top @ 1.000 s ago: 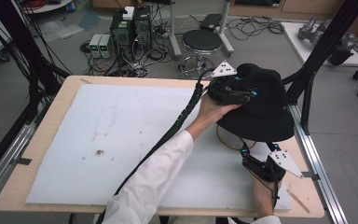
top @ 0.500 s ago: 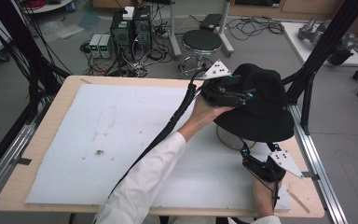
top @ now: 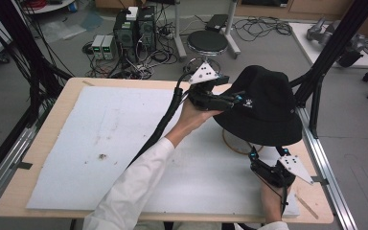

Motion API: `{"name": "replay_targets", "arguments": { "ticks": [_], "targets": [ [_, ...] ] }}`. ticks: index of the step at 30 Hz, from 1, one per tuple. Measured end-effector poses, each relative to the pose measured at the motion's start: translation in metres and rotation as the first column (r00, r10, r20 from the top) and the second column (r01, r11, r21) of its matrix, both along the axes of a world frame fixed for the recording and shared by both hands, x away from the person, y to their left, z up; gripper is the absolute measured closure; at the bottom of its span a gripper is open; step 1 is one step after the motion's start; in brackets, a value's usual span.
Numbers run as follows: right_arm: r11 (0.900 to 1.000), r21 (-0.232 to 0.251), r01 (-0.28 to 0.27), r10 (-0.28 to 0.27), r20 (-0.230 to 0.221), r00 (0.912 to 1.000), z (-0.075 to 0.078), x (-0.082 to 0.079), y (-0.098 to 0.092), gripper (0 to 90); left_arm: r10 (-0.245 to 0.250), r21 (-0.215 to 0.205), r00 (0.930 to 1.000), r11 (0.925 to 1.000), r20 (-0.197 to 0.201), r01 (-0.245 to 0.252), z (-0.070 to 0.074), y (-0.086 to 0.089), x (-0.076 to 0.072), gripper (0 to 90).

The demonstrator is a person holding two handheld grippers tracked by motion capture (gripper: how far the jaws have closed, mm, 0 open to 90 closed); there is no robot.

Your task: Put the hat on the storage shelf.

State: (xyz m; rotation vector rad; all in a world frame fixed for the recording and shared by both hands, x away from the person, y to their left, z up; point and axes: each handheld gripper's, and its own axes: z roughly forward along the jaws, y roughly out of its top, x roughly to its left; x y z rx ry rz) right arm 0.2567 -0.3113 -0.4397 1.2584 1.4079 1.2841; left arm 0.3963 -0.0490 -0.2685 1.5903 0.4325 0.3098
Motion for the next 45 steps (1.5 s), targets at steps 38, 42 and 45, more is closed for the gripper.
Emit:
{"name": "replay_targets", "arguments": {
  "ticks": [38,42,45],
  "targets": [
    [1.000,-0.011,-0.007,0.007,0.000,1.0000,0.001,0.003,0.004,10.2,0.326,-0.106,0.9453,0.9401,0.004,-0.324,-0.037,0.133,-0.020,24.9],
    [1.000,-0.009,-0.007,0.007,-0.004,1.0000,0.001,0.003,0.004,10.2,0.361,-0.109,0.9326,0.9268,-0.006,-0.359,-0.047,0.151,-0.022,25.0],
    [1.000,-0.010,-0.007,0.007,-0.002,1.0000,0.000,0.003,0.003,10.2,0.379,-0.106,0.9253,0.9196,-0.014,-0.378,-0.052,0.160,-0.023,25.0]
  ]
}}
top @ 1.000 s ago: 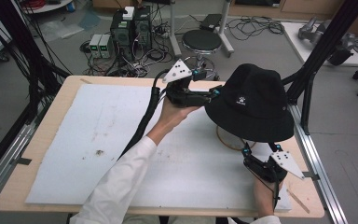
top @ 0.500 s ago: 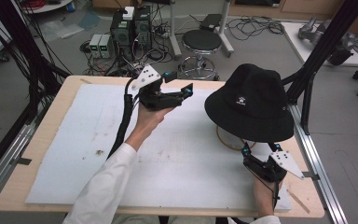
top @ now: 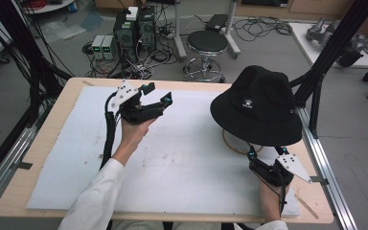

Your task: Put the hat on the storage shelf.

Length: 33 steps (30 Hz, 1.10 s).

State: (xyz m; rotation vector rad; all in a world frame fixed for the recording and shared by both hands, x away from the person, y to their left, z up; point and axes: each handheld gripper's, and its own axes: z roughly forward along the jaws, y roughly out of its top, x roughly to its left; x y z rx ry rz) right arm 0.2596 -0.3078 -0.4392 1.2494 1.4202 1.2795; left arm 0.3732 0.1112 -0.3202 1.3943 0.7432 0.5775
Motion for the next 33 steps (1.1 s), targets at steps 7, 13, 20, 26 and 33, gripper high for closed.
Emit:
{"name": "replay_targets", "arguments": {
  "ticks": [7,13,20,26,33],
  "targets": [
    [1.000,-0.001,0.000,0.000,0.001,1.0000,0.000,0.000,0.001,10.2,0.041,-0.011,0.9990,0.9991,-0.020,-0.041,-0.012,0.023,-0.005,25.0],
    [1.000,0.007,-0.001,0.001,-0.005,1.0000,0.000,0.000,0.000,10.2,0.080,-0.009,0.9961,0.9967,-0.035,-0.081,-0.023,0.045,-0.010,25.0],
    [1.000,0.014,0.000,0.000,-0.006,1.0000,0.000,0.000,0.001,10.2,0.138,-0.010,0.9893,0.9903,-0.047,-0.139,-0.030,0.068,-0.013,25.0],
    [1.000,0.015,0.003,-0.003,-0.005,1.0000,0.000,0.000,0.000,10.2,0.175,0.014,0.9832,0.9846,-0.053,-0.174,-0.038,0.083,-0.019,25.0],
    [1.000,0.020,0.002,-0.002,-0.008,1.0000,0.000,0.000,0.001,10.2,0.232,0.036,0.9700,0.9726,-0.073,-0.230,-0.055,0.105,-0.030,25.0]
  ]
}}
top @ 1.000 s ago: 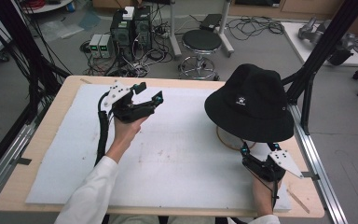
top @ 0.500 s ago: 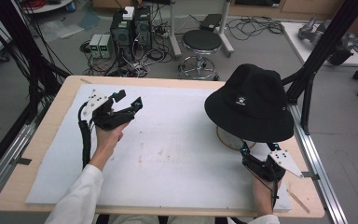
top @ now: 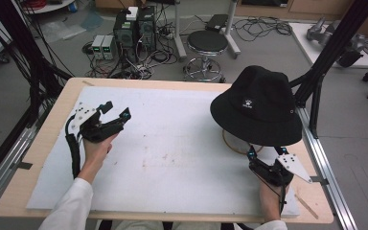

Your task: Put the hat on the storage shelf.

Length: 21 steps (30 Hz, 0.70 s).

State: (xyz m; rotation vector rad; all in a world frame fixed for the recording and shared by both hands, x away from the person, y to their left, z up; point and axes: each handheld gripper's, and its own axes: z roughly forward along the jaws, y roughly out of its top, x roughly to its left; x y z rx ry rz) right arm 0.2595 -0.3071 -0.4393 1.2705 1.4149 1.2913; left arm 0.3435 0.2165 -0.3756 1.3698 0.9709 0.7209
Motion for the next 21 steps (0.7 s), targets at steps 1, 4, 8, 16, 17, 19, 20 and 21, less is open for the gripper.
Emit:
{"name": "replay_targets", "arguments": {
  "ticks": [1,4,8,16,17,19,20,21],
  "targets": [
    [1.000,-0.001,0.001,-0.001,0.001,1.0000,0.000,0.000,0.000,10.2,0.008,-0.002,1.0000,1.0000,-0.001,-0.008,-0.002,0.003,-0.002,25.0],
    [1.000,0.001,0.002,-0.002,0.002,1.0000,0.000,0.000,0.000,10.2,0.030,-0.003,0.9995,0.9995,-0.006,-0.030,-0.009,0.011,-0.008,25.0],
    [1.000,0.000,0.003,-0.003,0.001,1.0000,0.000,0.000,0.000,10.2,0.062,0.002,0.9980,0.9980,-0.010,-0.062,-0.018,0.020,-0.017,25.4],
    [1.000,-0.004,0.004,-0.004,0.002,1.0000,0.000,0.000,0.000,10.2,0.166,-0.013,0.9861,0.9860,0.000,-0.166,-0.042,0.042,-0.043,25.4],
    [1.000,-0.004,0.004,-0.004,0.002,1.0000,0.000,0.000,0.000,10.2,0.180,-0.018,0.9837,0.9835,0.000,-0.180,-0.044,0.045,-0.046,25.4],
    [1.000,0.000,0.006,-0.006,0.003,1.0000,0.000,0.000,0.000,10.2,0.195,-0.031,0.9807,0.9802,-0.009,-0.195,-0.048,0.051,-0.050,25.4],
    [1.000,0.000,0.006,-0.006,0.003,1.0000,0.000,0.000,0.000,10.2,0.197,-0.036,0.9802,0.9796,-0.015,-0.198,-0.049,0.054,-0.052,25.4],
    [1.000,0.001,0.006,-0.006,0.003,1.0000,0.000,0.001,0.000,10.2,0.200,-0.036,0.9797,0.9791,-0.015,-0.200,-0.049,0.056,-0.053,25.4]
  ]
}}
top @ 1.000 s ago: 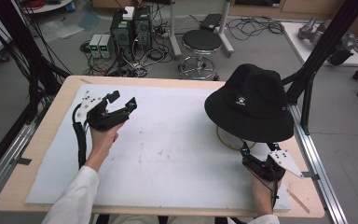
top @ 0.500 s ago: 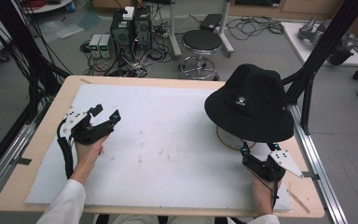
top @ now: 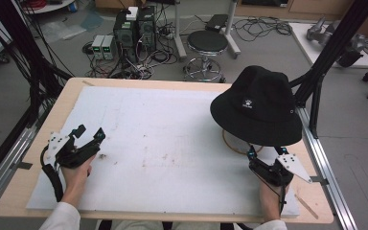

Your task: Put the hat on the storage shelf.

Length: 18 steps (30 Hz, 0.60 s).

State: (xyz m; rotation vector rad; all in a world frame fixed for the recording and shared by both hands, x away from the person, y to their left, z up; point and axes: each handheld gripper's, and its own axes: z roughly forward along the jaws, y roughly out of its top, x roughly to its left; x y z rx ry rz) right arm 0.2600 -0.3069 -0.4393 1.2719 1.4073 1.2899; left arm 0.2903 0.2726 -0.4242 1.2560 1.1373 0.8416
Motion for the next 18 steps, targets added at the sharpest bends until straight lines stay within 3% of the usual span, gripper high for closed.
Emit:
{"name": "replay_targets", "arguments": {
  "ticks": [6,18],
  "targets": [
    [1.000,-0.002,-0.010,0.010,-0.002,1.0000,0.000,0.002,0.001,10.2,0.017,0.004,0.9998,0.9998,0.013,-0.017,0.001,0.008,-0.011,25.4],
    [1.000,-0.015,-0.027,0.027,-0.002,0.9996,0.000,0.007,0.006,10.2,0.035,-0.002,0.9993,0.9994,0.013,-0.035,0.000,0.016,-0.019,25.8]
  ]
}}
